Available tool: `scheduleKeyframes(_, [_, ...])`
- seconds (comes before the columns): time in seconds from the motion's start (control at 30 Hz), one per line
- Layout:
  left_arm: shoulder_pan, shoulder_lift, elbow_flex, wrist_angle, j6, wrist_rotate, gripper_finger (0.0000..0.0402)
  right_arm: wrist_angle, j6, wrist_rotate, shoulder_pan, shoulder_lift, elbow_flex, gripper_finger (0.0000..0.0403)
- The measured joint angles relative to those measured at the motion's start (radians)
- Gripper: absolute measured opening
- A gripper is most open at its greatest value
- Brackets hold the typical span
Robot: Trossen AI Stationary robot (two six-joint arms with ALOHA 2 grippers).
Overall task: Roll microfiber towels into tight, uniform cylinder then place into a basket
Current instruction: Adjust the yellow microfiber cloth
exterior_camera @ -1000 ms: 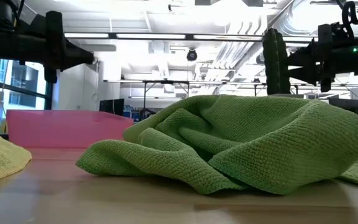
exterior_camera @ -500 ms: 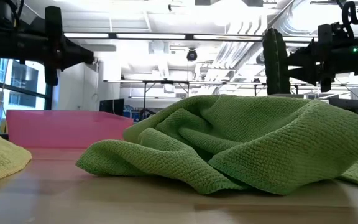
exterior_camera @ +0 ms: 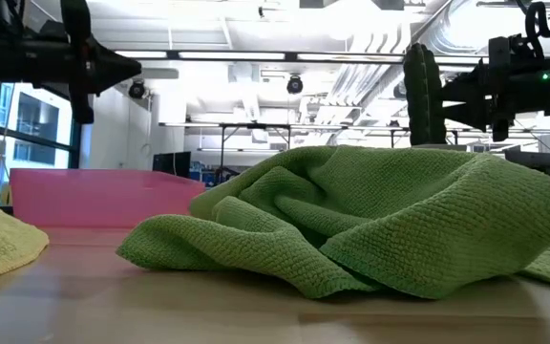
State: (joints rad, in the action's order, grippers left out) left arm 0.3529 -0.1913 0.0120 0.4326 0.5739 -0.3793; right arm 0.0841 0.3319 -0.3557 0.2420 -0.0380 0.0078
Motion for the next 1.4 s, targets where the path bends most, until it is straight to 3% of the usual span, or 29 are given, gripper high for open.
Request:
scheduleKeyframes(0.17, [0.007,0.000,0.000,0.100,-0.015,0.007,0.0030,0.000,0.000,0.000,0.000,0.000,0.000,0.0204])
scheduleKeyframes(0.4, [0.007,0.000,0.003,0.324,-0.197,0.078,0.0030,0.000,0.000,0.000,0.000,0.000,0.000,0.0204])
scheduleKeyframes(0.67, [0.007,-0.060,0.123,0.313,-0.425,0.168,0.0030,-0.001,0.000,0.000,0.000,0.000,0.000,0.0204])
scheduleKeyframes(0.83, [0.007,-0.203,0.227,0.244,-0.495,0.186,0.0030,-0.002,0.000,0.000,0.000,0.000,0.000,0.0204])
scheduleKeyframes(1.07, [0.007,-0.499,0.377,0.156,-0.499,0.193,0.0030,-0.017,0.000,0.000,0.000,0.000,0.000,0.0204])
scheduleKeyframes(1.23, [0.007,-0.694,0.482,0.136,-0.498,0.285,0.0030,-0.018,0.000,0.000,0.000,0.000,0.000,0.0204])
scheduleKeyframes(1.4, [-0.005,-0.865,0.622,-0.020,-0.439,0.411,0.0030,-0.018,0.000,0.000,0.000,0.000,0.000,0.0204])
